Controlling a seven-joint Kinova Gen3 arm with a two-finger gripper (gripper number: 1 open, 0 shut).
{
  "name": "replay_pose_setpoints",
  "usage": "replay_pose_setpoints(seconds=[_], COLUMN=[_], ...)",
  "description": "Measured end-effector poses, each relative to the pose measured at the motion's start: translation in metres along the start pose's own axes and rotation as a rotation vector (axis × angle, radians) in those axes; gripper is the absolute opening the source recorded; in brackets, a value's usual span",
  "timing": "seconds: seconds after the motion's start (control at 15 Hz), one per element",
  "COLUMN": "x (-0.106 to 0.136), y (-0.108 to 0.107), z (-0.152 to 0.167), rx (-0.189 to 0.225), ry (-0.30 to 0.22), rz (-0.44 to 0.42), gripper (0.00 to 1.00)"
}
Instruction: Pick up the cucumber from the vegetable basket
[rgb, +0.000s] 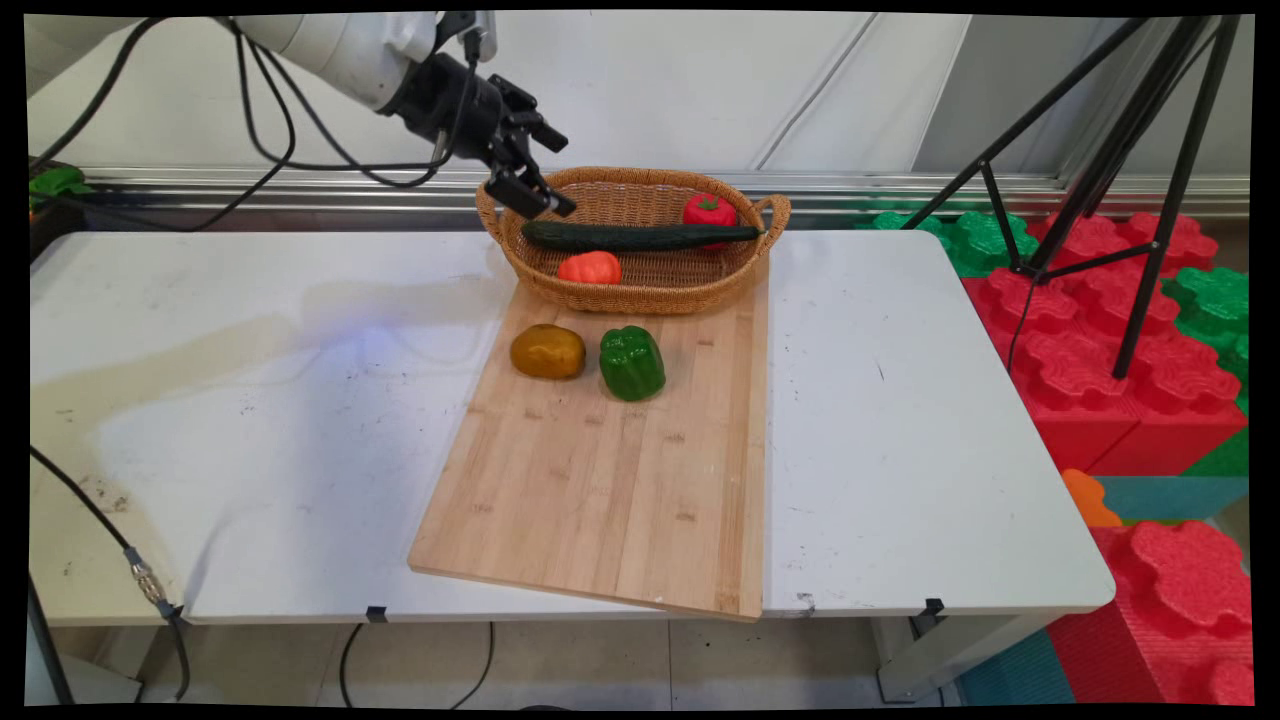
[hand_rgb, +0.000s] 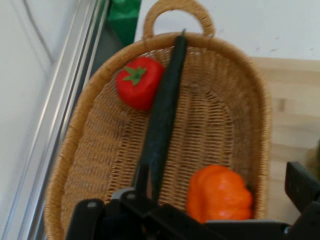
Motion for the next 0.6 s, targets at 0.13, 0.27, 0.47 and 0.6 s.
replay_pose_setpoints(seconds=[0.13, 0.27, 0.47, 0.6], x=[0.0, -0.001, -0.002, -0.003], y=[-0.014, -0.026, -0.04, -0.047], z=[0.011, 0.023, 0.046, 0.063], rx=[0.01, 0.015, 0.013, 0.006], ry=[-0.015, -0.03, -0.054, -0.071], rz=[-0.002, -0.006, -0.014, -0.023], gripper=[1.0, 1.0, 1.0, 1.0])
